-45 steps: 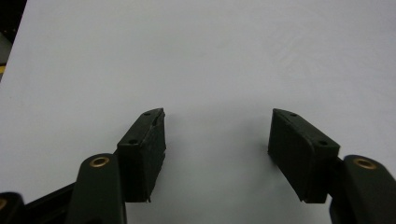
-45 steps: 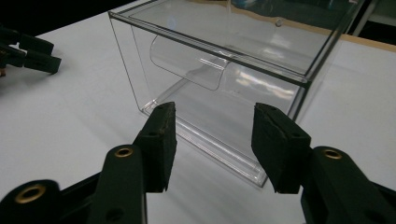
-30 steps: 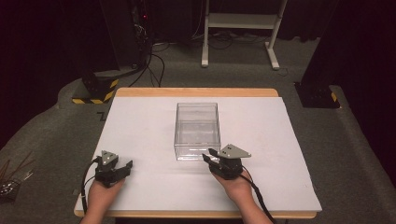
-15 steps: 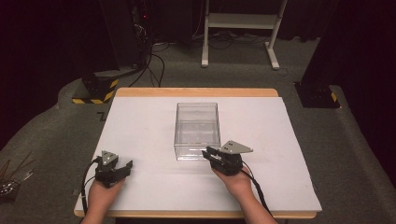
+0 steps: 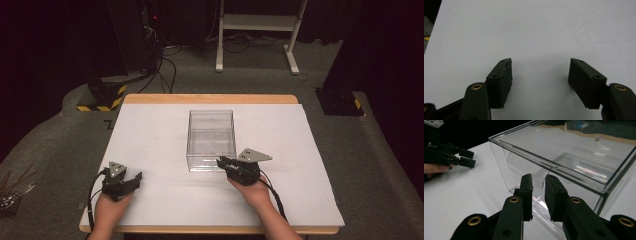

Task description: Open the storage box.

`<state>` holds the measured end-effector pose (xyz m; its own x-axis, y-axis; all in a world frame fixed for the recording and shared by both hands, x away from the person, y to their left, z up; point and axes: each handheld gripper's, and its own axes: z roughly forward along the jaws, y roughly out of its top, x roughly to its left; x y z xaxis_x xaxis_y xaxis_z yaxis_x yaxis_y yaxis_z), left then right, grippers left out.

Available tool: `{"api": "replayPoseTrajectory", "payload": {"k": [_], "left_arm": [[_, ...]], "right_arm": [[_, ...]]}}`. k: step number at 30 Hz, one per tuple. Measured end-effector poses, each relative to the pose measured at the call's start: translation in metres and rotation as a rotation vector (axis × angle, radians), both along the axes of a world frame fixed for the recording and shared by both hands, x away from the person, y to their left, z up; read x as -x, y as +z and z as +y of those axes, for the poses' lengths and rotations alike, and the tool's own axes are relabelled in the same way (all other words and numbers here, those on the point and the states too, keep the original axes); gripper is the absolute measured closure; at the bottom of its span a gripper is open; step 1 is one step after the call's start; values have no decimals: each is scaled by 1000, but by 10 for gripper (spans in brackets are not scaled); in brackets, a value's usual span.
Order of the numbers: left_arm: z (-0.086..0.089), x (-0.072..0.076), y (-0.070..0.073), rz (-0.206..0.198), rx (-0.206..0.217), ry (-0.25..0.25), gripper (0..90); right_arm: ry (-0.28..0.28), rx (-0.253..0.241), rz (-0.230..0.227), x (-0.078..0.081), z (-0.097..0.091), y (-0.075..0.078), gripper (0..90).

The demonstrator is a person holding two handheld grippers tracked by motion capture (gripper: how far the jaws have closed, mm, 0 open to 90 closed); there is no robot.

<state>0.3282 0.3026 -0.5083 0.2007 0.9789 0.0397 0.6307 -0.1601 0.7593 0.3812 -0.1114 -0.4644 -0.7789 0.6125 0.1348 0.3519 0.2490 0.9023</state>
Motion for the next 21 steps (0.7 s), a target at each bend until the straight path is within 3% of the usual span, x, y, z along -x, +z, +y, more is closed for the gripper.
{"api": "replayPoseTrajectory", "payload": {"k": [15,21], "left_arm": [[0,0,0,3,6,1,360],[0,0,0,2,6,1,360]], "right_arm": [[16,-13,-11,-2,1,0,756],[29,-13,-6,-3,-1,0,803]]}}
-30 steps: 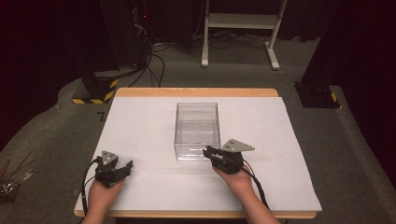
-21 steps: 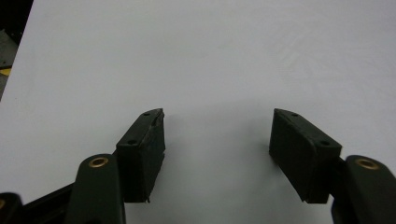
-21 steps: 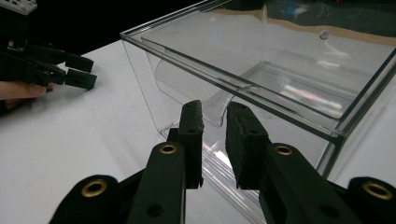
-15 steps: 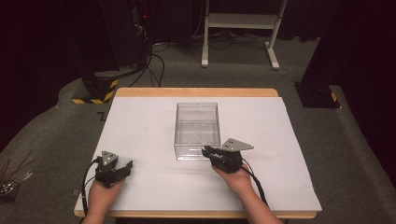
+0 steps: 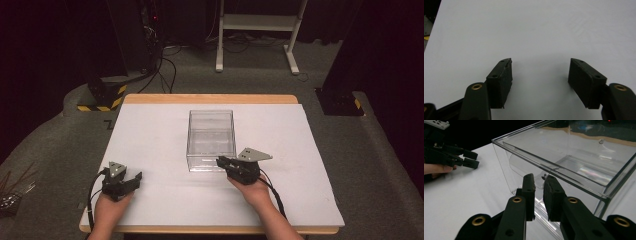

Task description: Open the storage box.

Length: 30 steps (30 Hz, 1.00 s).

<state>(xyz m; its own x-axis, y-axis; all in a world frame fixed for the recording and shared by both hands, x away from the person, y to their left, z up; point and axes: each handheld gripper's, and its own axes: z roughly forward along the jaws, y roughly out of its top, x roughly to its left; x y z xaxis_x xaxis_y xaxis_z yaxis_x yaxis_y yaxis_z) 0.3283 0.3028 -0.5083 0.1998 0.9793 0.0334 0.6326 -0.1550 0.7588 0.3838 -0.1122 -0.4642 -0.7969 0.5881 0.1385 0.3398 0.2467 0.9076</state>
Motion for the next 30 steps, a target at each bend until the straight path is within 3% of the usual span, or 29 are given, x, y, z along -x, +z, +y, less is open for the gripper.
{"api": "replayPoseTrajectory", "payload": {"k": [7,19,30], "left_arm": [[0,0,0,0,0,0,360],[0,0,0,0,-1,1,360],[0,0,0,0,-2,0,360]], "right_arm": [[11,-16,13,0,-7,0,858],[21,-32,18,-1,-10,-2,864],[45,-51,24,-4,-5,-3,750]]}}
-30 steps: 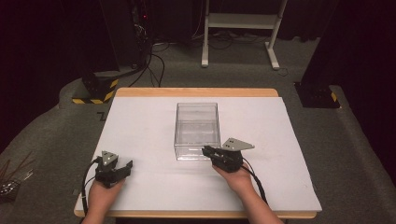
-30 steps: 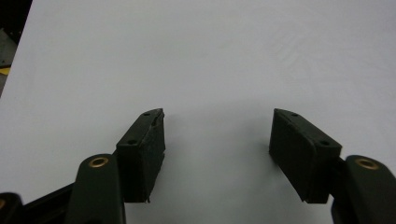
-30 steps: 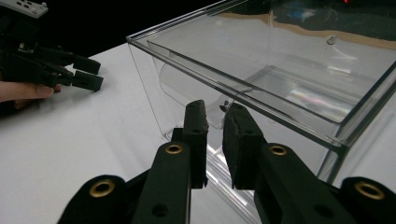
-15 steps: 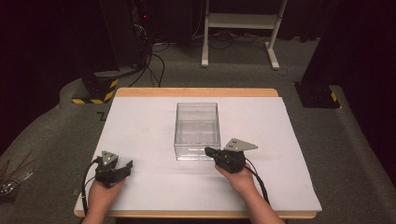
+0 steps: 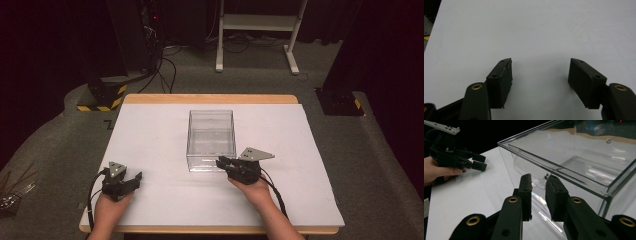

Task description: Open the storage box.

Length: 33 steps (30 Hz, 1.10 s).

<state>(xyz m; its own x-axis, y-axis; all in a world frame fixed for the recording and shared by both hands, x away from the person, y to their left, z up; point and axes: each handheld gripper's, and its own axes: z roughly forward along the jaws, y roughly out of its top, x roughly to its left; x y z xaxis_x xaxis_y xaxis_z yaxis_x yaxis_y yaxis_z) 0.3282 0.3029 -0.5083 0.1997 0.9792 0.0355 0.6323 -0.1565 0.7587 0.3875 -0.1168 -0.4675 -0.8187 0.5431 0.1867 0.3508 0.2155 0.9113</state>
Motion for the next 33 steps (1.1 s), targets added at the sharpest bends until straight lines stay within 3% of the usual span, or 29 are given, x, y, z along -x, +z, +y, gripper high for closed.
{"api": "replayPoseTrajectory", "payload": {"k": [16,33], "left_arm": [[0,0,0,1,-1,0,360],[1,0,0,4,5,-2,360]], "right_arm": [[60,-33,18,4,-7,-3,787],[101,-43,24,30,-10,-2,784]]}}
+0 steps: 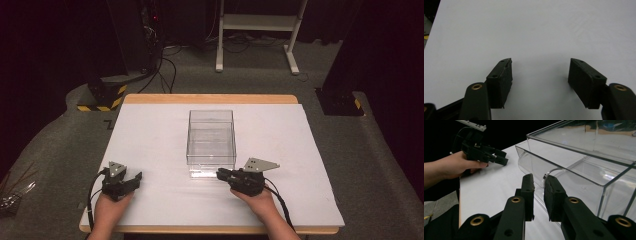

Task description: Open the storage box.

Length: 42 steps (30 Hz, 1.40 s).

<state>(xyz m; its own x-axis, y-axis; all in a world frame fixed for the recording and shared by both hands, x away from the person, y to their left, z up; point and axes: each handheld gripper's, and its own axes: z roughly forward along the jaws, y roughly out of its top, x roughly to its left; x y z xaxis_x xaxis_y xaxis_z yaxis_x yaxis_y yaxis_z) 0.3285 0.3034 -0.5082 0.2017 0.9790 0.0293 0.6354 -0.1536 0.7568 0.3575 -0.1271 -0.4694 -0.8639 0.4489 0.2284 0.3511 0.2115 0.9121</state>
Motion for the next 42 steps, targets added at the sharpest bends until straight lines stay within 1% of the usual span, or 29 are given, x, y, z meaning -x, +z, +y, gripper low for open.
{"api": "replayPoseTrajectory", "payload": {"k": [2,3,10,16,17,25,27,30,31,32,34,35,37,38,40,42], "left_arm": [[0,0,0,-1,0,1,360],[0,0,0,0,0,0,360],[0,0,0,-1,0,2,361],[0,0,0,-1,-1,3,361],[-1,0,0,-2,-2,2,361],[-1,0,0,-5,-9,2,360],[-1,1,0,-4,-11,1,361],[-1,1,0,-4,-12,1,361],[-1,1,0,-4,-11,1,361],[-1,1,0,-2,-13,0,361],[-2,1,0,-10,-17,2,363],[-3,2,0,-13,-29,-4,372],[-4,2,0,-20,-38,-5,381],[-4,2,0,-17,-36,-4,381],[-4,2,0,-16,-30,-4,383],[-4,3,1,-18,-38,-11,403]], "right_arm": [[2,-2,0,2,0,0,785],[20,-13,5,5,-1,0,792],[39,-6,-3,18,0,1,791],[54,-10,5,23,0,0,791],[62,-10,9,26,1,0,791],[88,-6,10,36,0,0,791],[85,-9,18,39,-2,0,791],[97,-16,24,40,-4,-1,794],[102,-16,21,42,-4,0,794],[102,-4,9,44,-4,1,791],[99,2,4,45,-4,1,791],[98,8,-2,46,-4,1,792],[100,-3,1,46,-6,0,796],[107,-28,4,47,-7,1,799],[106,-33,1,47,-8,2,798],[105,-30,-12,49,-7,3,797]]}}
